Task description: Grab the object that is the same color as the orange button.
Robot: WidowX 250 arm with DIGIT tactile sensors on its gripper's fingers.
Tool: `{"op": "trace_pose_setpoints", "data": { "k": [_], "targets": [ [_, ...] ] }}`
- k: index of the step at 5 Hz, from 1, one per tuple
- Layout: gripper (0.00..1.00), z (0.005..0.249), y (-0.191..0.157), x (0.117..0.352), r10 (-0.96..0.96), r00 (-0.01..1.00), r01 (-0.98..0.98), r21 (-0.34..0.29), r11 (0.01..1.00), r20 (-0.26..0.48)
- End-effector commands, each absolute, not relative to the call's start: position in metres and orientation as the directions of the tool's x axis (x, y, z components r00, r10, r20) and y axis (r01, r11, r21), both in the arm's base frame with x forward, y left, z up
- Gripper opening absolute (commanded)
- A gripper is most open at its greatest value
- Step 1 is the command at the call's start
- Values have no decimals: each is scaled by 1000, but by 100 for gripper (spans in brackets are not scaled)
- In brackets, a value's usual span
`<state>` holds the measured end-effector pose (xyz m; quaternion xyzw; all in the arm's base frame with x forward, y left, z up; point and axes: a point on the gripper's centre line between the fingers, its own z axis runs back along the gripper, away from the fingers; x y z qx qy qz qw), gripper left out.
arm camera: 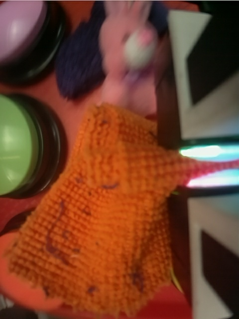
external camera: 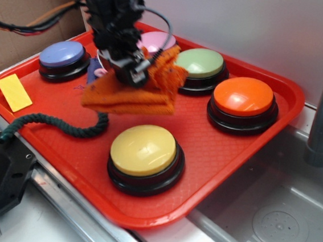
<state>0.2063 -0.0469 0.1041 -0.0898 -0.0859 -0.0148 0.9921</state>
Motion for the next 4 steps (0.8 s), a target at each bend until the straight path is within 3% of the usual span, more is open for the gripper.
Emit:
{"op": "trace_pose_setpoints", "data": {
  "k": [1, 3, 4],
  "targets": [
    [0, 168, -4, 170, 60, 979, -24, -183, 983, 195],
    [0, 172, 25, 151, 129, 977, -106, -140, 985, 169],
    [0, 181, 29, 140, 154, 974, -147, -51, 988, 165]
  ]
}}
